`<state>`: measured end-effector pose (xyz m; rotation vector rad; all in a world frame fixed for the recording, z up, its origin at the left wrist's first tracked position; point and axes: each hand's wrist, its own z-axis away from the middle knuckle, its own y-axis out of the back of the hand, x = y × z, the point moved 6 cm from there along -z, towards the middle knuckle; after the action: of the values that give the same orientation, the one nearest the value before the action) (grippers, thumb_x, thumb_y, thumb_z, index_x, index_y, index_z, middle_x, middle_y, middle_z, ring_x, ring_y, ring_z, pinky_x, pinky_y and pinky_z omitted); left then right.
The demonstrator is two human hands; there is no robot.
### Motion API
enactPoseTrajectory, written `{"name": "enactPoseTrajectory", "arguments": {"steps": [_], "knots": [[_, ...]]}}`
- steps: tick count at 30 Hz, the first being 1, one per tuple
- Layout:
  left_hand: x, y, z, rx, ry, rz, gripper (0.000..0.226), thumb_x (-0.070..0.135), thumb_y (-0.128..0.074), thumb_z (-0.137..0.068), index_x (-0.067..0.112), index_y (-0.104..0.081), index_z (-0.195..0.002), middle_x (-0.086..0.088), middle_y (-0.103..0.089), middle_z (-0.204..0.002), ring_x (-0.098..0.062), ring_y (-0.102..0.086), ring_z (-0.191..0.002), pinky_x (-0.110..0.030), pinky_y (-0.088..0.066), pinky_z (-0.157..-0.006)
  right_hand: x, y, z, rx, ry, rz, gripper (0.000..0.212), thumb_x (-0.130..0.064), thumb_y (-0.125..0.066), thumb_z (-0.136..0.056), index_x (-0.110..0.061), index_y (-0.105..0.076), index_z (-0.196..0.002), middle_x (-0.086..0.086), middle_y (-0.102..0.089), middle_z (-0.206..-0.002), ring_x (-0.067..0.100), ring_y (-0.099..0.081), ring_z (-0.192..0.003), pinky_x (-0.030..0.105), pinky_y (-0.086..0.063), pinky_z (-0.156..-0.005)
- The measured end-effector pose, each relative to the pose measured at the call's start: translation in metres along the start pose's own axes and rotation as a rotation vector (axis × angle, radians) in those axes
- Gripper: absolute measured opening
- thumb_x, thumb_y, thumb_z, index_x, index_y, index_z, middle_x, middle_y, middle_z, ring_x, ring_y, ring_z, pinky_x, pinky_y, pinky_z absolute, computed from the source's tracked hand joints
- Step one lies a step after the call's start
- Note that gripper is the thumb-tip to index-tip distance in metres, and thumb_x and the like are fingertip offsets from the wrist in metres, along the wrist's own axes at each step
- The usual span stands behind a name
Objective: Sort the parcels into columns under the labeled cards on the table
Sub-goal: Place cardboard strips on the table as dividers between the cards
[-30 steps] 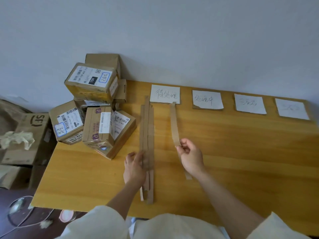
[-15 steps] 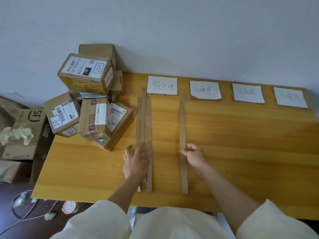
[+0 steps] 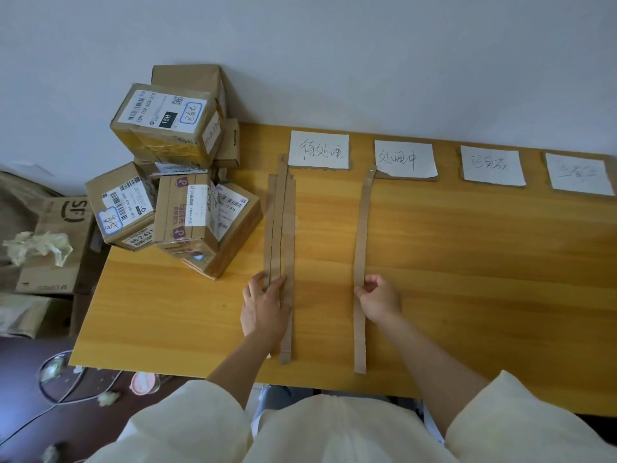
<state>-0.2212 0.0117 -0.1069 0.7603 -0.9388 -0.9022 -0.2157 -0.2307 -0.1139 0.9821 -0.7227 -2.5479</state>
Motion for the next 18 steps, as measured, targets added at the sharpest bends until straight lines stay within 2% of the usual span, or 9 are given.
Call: {"name": "enactPoseTrajectory", "arguments": {"steps": [3,5,7,11,15,18], "knots": [[-0.001,0.0,0.0,0.003,0.007,0.014,0.054,0.041,-0.056,-0.091,0.039,-0.04,-0.142,-0.001,-0.026,-0.148,-0.022,-0.032,-0.131,-0.035,-0.052,-0.088,-0.004,0.002,0.001,0.057,0.051,0.123,0.047,-0.023,-0.063,-0.093,-0.021,-0.046,-0.136,0.003,-0.053,-0.129,0.022,-0.057,-0.109,0.034,-0.051,-0.083],[-0.002,0.001,0.001,0.007,0.008,0.023,0.054,0.042,-0.057,-0.09,0.04,-0.04,-0.142,-0.001,-0.026,-0.148,-0.022,-0.032,-0.131,-0.035,-0.052,-0.089,-0.008,0.002,0.003,0.073,0.094,0.233,0.053,-0.022,-0.062,-0.093,-0.026,-0.04,-0.141,0.004,-0.046,-0.134,0.025,-0.054,-0.113,0.032,-0.048,-0.078],[-0.002,0.001,0.002,0.0,0.006,0.025,0.056,0.042,-0.058,-0.09,0.039,-0.039,-0.143,-0.001,-0.026,-0.148,-0.022,-0.032,-0.132,-0.036,-0.052,-0.089,-0.012,-0.002,0.004,0.064,0.145,0.363,0.058,-0.021,-0.062,-0.093,-0.028,-0.037,-0.145,0.005,-0.04,-0.136,0.026,-0.052,-0.116,0.032,-0.048,-0.079],[-0.002,0.002,0.002,-0.014,0.013,0.026,0.057,0.04,-0.059,-0.089,0.038,-0.039,-0.143,-0.001,-0.025,-0.149,-0.022,-0.03,-0.133,-0.036,-0.053,-0.089,-0.014,-0.012,0.005,0.028,0.218,0.467,0.063,-0.011,-0.061,-0.093,-0.028,-0.036,-0.148,0.004,-0.039,-0.132,0.023,-0.053,-0.104,0.03,-0.048,-0.075],[-0.002,0.002,0.001,-0.023,0.02,0.029,0.057,0.04,-0.059,-0.089,0.038,-0.04,-0.143,-0.001,-0.025,-0.148,-0.022,-0.03,-0.133,-0.036,-0.052,-0.089,-0.014,-0.015,0.006,0.032,0.231,0.465,0.065,-0.007,-0.06,-0.093,-0.028,-0.035,-0.149,0.004,-0.038,-0.128,0.017,-0.045,-0.091,0.029,-0.046,-0.07],[-0.003,0.003,0.001,-0.023,0.019,0.042,0.056,0.042,-0.058,-0.089,0.039,-0.041,-0.142,0.0,-0.026,-0.147,-0.022,-0.031,-0.131,-0.035,-0.052,-0.088,-0.015,-0.015,0.004,0.038,0.222,0.453,0.064,-0.007,-0.059,-0.093,-0.027,-0.035,-0.149,0.004,-0.037,-0.13,0.018,-0.046,-0.093,0.029,-0.047,-0.071]]}}
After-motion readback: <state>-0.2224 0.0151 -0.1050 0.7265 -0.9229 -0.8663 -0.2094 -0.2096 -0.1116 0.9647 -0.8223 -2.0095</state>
